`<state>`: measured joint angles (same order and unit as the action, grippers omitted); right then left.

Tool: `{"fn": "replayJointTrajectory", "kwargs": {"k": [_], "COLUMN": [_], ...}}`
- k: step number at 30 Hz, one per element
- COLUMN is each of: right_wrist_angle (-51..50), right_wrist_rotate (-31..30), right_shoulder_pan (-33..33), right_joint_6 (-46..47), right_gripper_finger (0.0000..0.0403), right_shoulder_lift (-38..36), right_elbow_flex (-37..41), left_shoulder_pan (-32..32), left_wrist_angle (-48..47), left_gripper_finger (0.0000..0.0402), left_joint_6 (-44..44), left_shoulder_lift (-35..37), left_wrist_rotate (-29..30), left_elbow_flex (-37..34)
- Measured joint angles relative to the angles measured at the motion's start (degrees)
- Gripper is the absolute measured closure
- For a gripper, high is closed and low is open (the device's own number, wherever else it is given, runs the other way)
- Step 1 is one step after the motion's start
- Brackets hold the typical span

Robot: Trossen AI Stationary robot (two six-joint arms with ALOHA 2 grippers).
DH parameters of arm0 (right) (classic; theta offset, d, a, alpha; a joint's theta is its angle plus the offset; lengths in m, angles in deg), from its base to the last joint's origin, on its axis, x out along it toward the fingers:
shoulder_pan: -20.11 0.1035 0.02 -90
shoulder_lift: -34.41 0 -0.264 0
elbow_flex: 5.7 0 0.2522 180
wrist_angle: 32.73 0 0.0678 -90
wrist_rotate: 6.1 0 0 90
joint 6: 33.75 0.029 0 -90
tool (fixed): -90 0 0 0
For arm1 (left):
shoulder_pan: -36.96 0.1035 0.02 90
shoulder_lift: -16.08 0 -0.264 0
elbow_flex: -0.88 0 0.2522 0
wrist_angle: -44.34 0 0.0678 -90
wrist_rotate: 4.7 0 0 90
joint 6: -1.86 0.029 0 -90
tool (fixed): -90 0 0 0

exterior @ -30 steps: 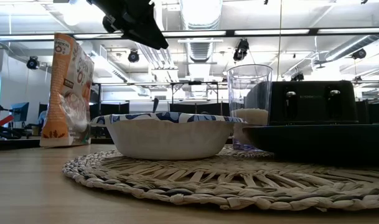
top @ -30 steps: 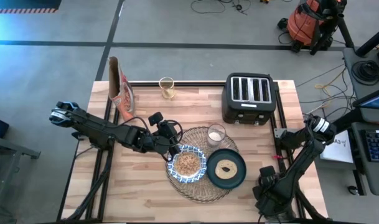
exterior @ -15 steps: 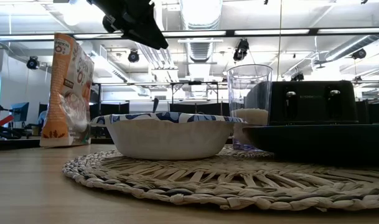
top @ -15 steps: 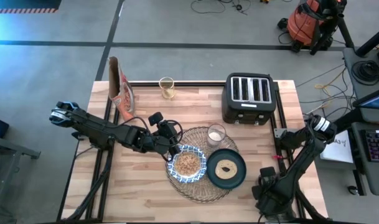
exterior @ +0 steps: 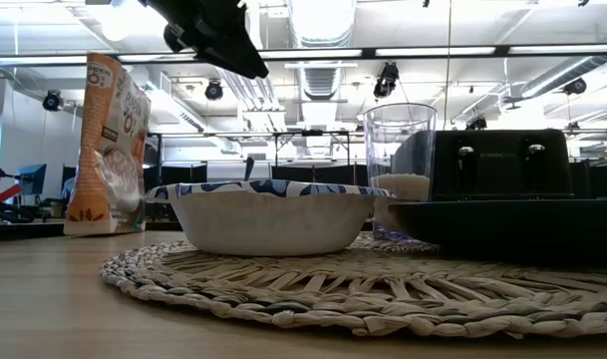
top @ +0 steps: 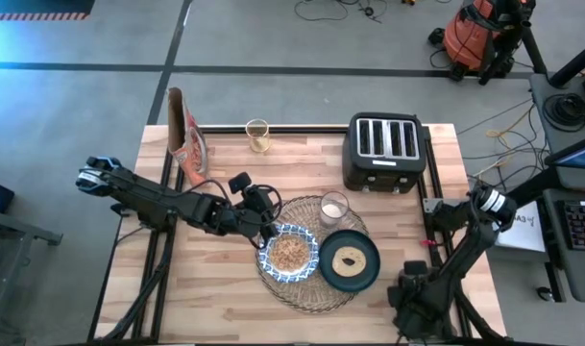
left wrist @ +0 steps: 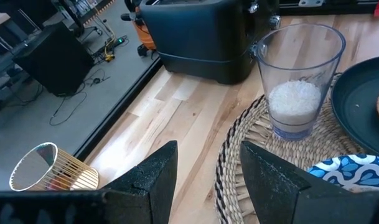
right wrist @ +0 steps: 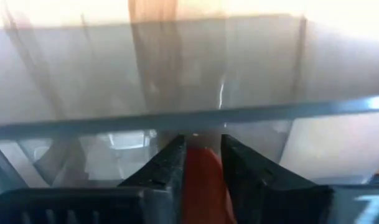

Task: Arrange a breakfast setting
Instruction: Put the red apple to the left of the transparent glass of milk on the brown table mat

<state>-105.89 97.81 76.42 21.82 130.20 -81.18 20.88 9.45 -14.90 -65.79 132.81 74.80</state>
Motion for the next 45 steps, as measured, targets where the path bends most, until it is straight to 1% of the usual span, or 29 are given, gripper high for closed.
{"fn": "replayJointTrajectory", "kwargs": {"k": [6, 12, 18, 25, 33, 40, 43, 45], "right_wrist_angle": [-0.1, -0.3, -0.3, -0.3, -0.9, -2.0, -1.0, -0.4], "right_wrist_rotate": [-0.3, -0.4, -0.4, -0.4, -0.4, -0.5, -0.7, -2.0], "right_shoulder_pan": [-0.1, 0.0, 0.0, 0.0, 0.2, 0.2, 0.2, 0.2], "right_joint_6": [0.4, 6.1, 11.0, 16.6, 24.4, 29.9, 30.1, 30.6], "right_gripper_finger": [0.0264, 0.0230, 0.0209, 0.0204, 0.0204, 0.0204, 0.0204, 0.0204], "right_shoulder_lift": [0.0, -0.8, -2.6, -6.4, -10.2, -10.6, -10.5, -10.5], "right_elbow_flex": [0.0, 0.0, -1.0, -3.9, -4.9, -4.9, -4.9, -4.9], "left_shoulder_pan": [0.0, 0.0, 0.1, 0.1, 0.1, 0.1, 0.1, 0.1], "left_wrist_angle": [0.0, 0.0, 0.1, -0.1, -0.5, -2.9, -3.5, -3.5], "left_gripper_finger": [0.0243, 0.0243, 0.0243, 0.0243, 0.0243, 0.0243, 0.0243, 0.0243], "left_joint_6": [0.0, 0.0, 0.0, 0.0, 1.7, 2.8, 2.8, 3.0], "left_shoulder_lift": [0.2, 0.3, 0.3, 0.4, 0.4, 0.4, 0.4, 0.4], "left_wrist_rotate": [0.0, 0.0, 0.0, 0.0, 0.0, 0.0, 0.0, 0.0], "left_elbow_flex": [0.0, 0.0, 0.0, 0.2, 3.2, 5.7, 5.8, 5.8]}}
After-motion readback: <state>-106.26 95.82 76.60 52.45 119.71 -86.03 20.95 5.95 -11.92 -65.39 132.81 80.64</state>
